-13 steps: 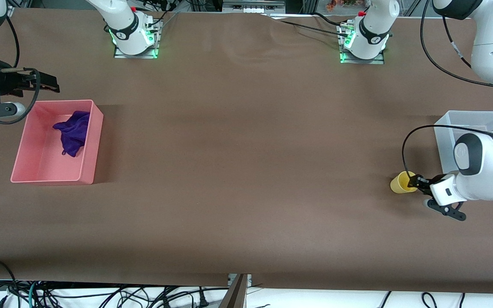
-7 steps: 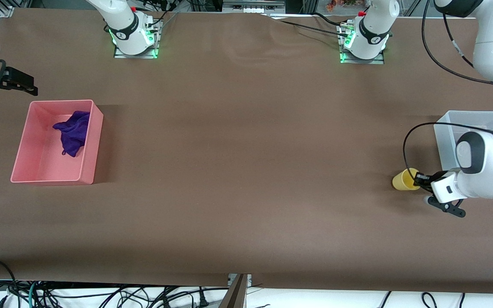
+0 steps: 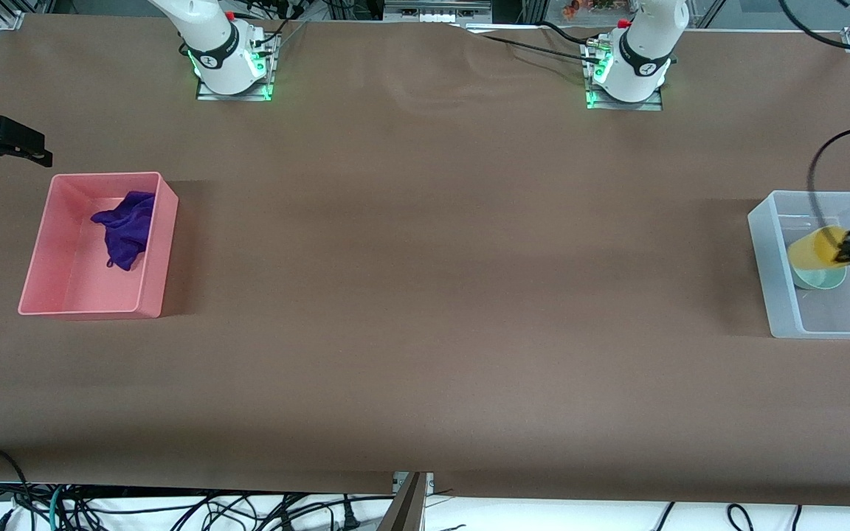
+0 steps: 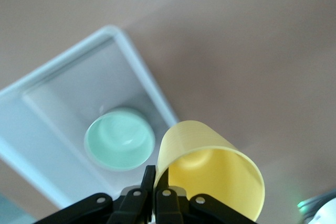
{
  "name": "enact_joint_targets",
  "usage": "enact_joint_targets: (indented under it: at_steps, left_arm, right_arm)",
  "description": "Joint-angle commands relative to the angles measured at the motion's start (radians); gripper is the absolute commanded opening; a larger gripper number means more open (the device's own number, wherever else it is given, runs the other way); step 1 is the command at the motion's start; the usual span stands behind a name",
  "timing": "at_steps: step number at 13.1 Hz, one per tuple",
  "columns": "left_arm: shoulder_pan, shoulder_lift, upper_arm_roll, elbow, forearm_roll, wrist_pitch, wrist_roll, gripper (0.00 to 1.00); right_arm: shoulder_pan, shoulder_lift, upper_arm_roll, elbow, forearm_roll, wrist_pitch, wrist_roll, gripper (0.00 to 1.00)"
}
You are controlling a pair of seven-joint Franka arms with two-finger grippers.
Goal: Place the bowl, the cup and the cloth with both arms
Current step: 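Carry the yellow cup with the left gripper into the green cup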
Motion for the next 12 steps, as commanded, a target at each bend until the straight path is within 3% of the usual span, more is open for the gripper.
enact_joint_targets:
  at_steps: [1,5,7,8,9,10,12]
  left_arm:
    - [0.101,0.049,-0.007,-0.041,0.036,0.097,0.132,0.0]
    - [0.161,0.155,-0.01,-0.054,0.004,0.255,0.195,0.0]
    - [0.165,0.163,-0.01,-0.106,-0.01,0.323,0.197,0.0]
    - [0.167,0.163,-0.01,-0.11,-0.01,0.332,0.198,0.34]
    - [0.165,0.161,-0.01,-0.106,-0.01,0.332,0.203,0.95]
    - [0.165,0.151,-0.011,-0.101,-0.004,0.322,0.209,1.0]
    - [0.158,0.096,-0.017,-0.094,-0.002,0.273,0.232,1.0]
  right_arm:
    - [-0.006,-0.005,0.001,0.003,0.018,-0.002,-0.008,1.0]
    - [-0.007,-0.001,-0.001,0.008,0.014,-0.006,-0.013,1.0]
    - [-0.006,0.001,-0.001,0.008,0.014,-0.004,-0.013,1.0]
    - [-0.006,0.001,-0.001,0.008,0.014,-0.004,-0.013,1.0]
    - [-0.006,0.001,-0.001,0.008,0.015,-0.004,-0.013,1.0]
    - [-0.004,0.001,0.001,0.008,0.015,-0.004,-0.011,1.0]
    - [-0.004,0.001,0.001,0.008,0.015,-0.004,-0.011,1.0]
